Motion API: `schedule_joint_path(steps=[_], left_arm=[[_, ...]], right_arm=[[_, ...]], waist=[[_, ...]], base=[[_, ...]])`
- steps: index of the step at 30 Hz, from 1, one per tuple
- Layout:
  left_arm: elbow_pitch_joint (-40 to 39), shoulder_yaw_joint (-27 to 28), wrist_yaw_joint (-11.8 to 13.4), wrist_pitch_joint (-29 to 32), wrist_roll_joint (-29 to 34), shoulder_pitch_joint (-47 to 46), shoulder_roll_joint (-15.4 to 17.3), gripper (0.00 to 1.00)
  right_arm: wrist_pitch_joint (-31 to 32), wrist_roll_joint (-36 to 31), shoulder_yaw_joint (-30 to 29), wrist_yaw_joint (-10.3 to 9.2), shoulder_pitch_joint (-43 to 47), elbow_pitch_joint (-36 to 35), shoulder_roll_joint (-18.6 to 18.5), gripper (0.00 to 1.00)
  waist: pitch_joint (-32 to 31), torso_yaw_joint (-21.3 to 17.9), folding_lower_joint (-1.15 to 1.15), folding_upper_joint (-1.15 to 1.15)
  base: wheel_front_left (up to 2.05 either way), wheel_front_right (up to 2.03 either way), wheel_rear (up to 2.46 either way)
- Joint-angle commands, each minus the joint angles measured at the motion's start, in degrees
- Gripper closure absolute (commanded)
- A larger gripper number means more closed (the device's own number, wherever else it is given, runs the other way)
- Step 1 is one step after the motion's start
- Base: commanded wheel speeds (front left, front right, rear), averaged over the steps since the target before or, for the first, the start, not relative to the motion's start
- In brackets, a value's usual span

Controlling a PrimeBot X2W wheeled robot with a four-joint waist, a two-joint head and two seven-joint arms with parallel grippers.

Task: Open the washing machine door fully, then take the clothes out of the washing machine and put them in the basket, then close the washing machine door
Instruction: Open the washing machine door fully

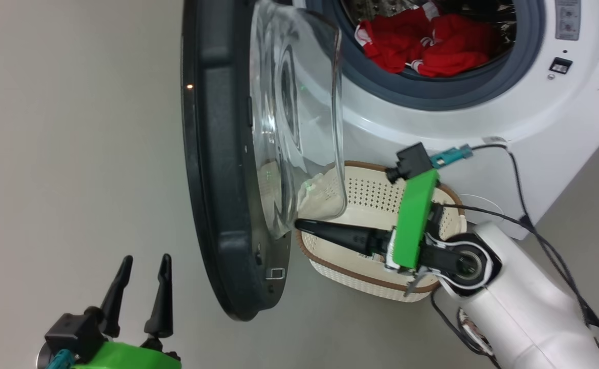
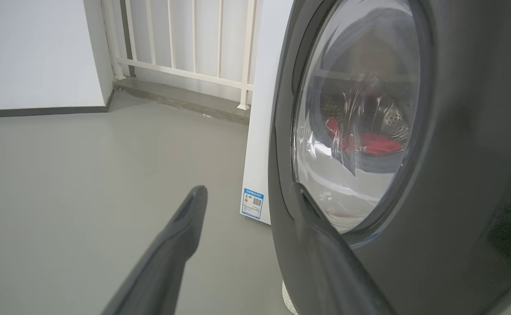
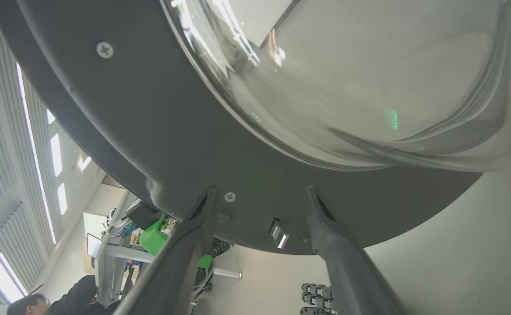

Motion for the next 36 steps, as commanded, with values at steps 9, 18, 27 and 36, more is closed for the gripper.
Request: schedule_joint_path(steps=[9, 18, 27, 36], left_arm=[[-0.75, 3.45, -0.18, -0.54, 0.85, -0.36, 1.85, 0.00], [-0.73, 4.56, -0.18, -0.54, 1.11, 0.26, 2.00, 0.00], [-0.27, 5.37, -0.18, -0.54, 1.19, 0.78, 2.13, 0.00], [0.06, 5.79, -0.18, -0.54, 1.20, 1.17, 2.27, 0.00]], right_arm=[[-9.93, -6.08, 2.52, 0.10, 5.76, -0.88, -7.01, 0.00], [-25.22, -11.39, 6.11, 0.10, 8.29, -0.25, -13.19, 0.00], [-41.67, -15.85, 13.26, 0.10, 8.17, 0.61, -17.59, 0.00], [-53.67, -19.88, 19.01, 0.10, 7.04, 2.97, -20.57, 0.00]], waist=[[-0.96, -2.85, 0.00, 0.00], [-1.23, -4.94, 0.00, 0.00], [-1.89, -5.97, 0.00, 0.00], [-2.43, -6.18, 0.00, 0.00]], base=[[0.00, 0.00, 0.00], [0.00, 0.00, 0.00], [0.00, 0.00, 0.00], [0.00, 0.00, 0.00]])
